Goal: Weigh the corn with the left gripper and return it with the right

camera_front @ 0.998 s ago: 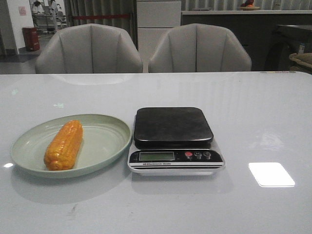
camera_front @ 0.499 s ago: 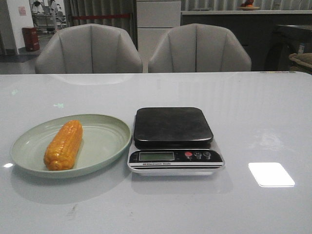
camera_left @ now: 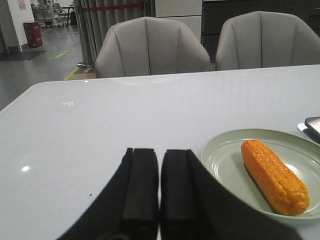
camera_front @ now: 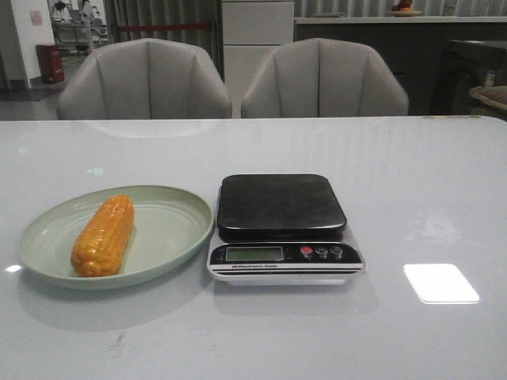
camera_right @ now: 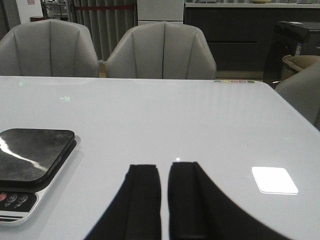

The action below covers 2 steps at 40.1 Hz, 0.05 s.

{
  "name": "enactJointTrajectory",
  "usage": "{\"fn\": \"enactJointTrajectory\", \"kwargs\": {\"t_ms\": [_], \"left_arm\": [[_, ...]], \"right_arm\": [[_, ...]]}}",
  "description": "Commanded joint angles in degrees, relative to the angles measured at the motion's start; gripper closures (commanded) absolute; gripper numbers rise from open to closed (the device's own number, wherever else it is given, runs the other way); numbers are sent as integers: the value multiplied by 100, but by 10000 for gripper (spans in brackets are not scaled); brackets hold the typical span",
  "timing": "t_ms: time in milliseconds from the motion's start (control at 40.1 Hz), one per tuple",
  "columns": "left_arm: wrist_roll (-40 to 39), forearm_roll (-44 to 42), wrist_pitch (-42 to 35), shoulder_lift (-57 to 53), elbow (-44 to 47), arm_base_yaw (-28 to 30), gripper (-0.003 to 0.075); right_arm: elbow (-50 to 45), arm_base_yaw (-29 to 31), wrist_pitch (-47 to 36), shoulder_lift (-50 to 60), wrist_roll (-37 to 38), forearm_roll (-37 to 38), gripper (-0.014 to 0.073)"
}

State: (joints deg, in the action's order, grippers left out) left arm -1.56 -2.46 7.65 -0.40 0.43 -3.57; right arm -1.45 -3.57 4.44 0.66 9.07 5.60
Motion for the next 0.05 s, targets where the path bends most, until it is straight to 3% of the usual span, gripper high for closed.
{"fn": "enactJointTrajectory", "kwargs": {"t_ms": [0, 25], "left_arm": [[-19, 15, -478, -110, 3, -39, 588], [-19, 15, -478, -110, 3, -39, 588]], "right_arm": [[-25, 37, -444, 100, 3, 91, 375], [-25, 37, -444, 100, 3, 91, 375]]}}
